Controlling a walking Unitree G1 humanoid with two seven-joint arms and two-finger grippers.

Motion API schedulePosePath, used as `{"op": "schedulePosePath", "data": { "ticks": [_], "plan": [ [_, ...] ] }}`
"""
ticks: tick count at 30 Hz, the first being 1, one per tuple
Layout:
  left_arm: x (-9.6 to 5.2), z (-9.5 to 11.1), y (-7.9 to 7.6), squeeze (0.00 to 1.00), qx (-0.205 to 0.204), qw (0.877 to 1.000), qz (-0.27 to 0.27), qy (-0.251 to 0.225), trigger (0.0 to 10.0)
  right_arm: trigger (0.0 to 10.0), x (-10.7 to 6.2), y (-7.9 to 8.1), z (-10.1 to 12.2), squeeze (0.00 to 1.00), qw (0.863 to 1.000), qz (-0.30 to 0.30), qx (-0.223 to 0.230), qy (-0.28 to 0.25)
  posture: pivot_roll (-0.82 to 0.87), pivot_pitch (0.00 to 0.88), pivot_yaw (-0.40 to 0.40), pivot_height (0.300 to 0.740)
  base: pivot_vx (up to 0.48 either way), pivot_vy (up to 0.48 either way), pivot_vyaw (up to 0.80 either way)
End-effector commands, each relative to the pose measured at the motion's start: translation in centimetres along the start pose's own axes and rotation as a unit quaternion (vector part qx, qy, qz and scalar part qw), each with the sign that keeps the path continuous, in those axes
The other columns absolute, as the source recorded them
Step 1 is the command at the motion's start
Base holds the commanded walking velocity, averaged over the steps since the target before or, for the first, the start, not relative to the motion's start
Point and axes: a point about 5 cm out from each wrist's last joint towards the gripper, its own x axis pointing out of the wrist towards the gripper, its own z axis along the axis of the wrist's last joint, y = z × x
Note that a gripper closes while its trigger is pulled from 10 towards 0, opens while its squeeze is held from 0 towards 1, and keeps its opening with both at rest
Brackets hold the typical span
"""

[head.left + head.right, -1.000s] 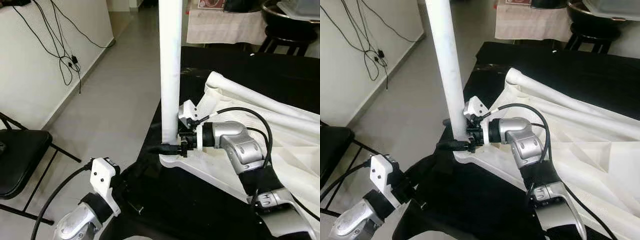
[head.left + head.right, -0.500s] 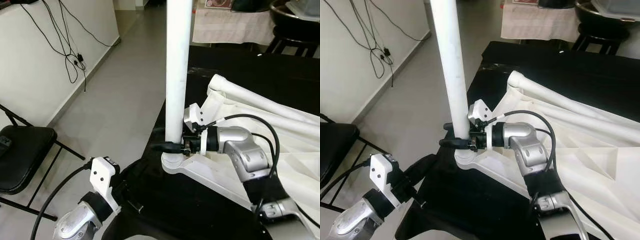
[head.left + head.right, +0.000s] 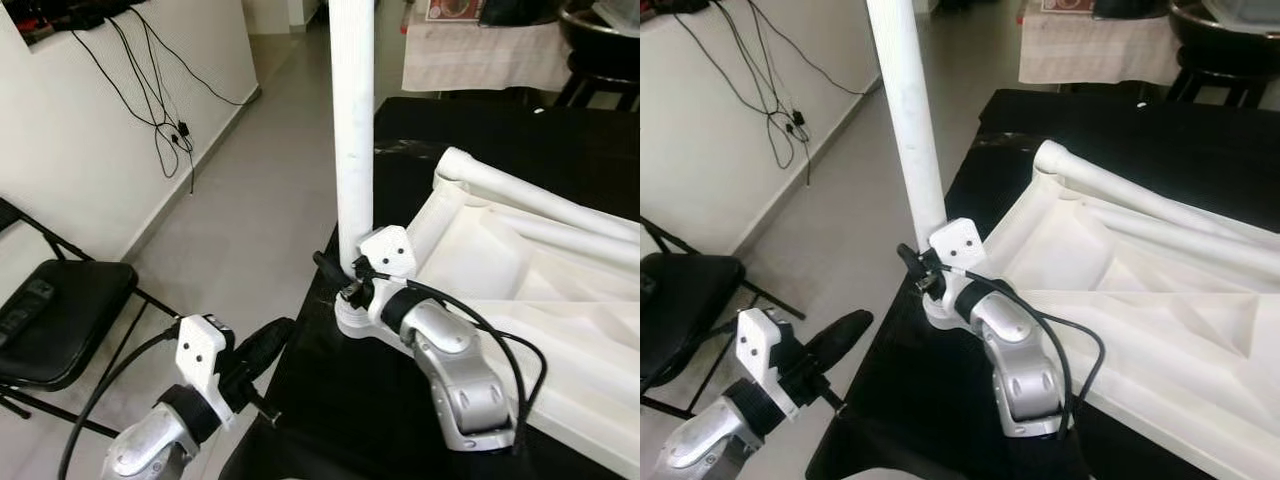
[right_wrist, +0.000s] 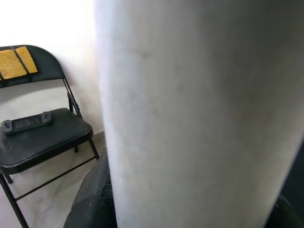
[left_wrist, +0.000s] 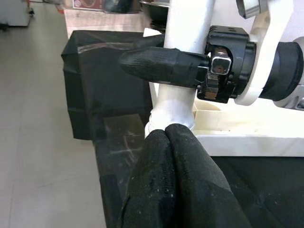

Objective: Building children table

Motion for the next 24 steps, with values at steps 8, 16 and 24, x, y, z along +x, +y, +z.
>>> {"op": "schedulePosePath", "data": {
  "ticks": [8, 16, 24],
  "plan": [
    [-0.4, -0.4, 0.5, 0.0, 0.0, 1.0, 0.007, 0.016, 10.0, 10.0, 0.3, 1.4, -1.2, 1.0, 0.994, 0.102, 0.021, 0.033, -0.08, 0.127, 0.09, 0.74, 0.0, 0.0, 0.0],
    [-0.5, -0.5, 0.5, 0.0, -0.002, 1.0, 0.002, 0.02, 10.0, 10.0, 0.5, 0.2, 1.0, 0.85, 0.937, 0.348, -0.024, -0.006, -0.06, 0.116, 0.093, 0.74, 0.0, 0.0, 0.0],
    [-0.5, -0.6, 0.3, 0.0, -0.002, 1.0, 0.002, 0.021, 10.0, 6.9, 1.5, -1.4, 1.9, 0.0, 0.907, 0.42, -0.005, -0.006, -0.05, 0.111, 0.093, 0.74, 0.0, 0.0, 0.0]
  ]
}}
